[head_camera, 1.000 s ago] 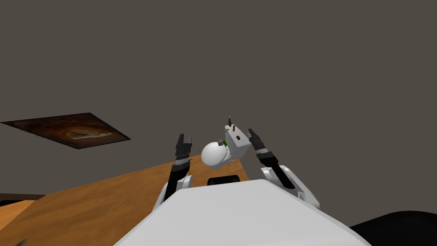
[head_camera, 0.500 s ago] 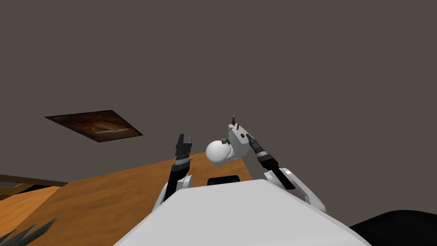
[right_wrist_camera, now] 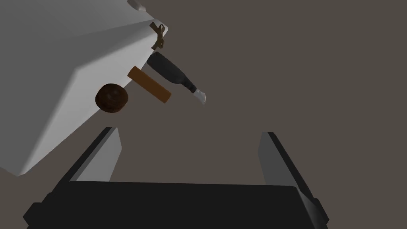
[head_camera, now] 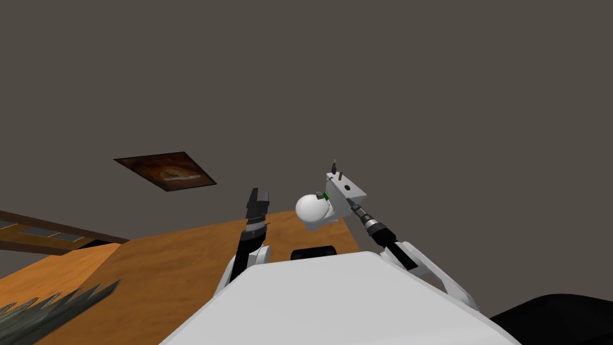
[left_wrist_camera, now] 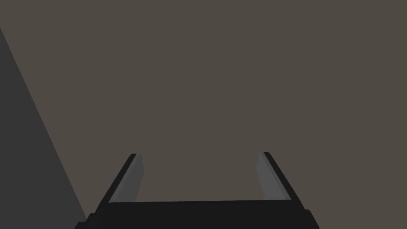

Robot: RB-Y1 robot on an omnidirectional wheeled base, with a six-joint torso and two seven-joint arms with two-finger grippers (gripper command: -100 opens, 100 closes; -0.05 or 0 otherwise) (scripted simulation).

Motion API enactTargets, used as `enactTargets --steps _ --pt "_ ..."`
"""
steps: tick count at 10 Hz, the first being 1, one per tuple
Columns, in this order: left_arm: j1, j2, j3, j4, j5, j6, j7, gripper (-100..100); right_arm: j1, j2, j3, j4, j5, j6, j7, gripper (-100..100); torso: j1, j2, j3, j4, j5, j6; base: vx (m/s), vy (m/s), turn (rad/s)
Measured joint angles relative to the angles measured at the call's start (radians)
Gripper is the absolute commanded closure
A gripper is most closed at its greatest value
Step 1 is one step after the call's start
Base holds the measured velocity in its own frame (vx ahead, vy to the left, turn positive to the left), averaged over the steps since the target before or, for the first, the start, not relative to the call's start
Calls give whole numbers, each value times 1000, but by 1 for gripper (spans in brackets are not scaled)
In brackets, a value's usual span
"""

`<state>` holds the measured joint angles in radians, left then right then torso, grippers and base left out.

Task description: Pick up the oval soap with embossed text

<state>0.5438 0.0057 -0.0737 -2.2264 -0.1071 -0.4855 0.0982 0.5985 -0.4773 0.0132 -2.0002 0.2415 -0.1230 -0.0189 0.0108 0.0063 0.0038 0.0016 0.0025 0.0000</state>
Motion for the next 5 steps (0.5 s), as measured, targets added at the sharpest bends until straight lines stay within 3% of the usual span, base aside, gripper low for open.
enactTargets --steps 5 --pt "0 0 0 0 0 0 0 0 38 -114 14 49 33 83 13 -100 -7 -4 -2 -1 -1 0 -22 78 59"
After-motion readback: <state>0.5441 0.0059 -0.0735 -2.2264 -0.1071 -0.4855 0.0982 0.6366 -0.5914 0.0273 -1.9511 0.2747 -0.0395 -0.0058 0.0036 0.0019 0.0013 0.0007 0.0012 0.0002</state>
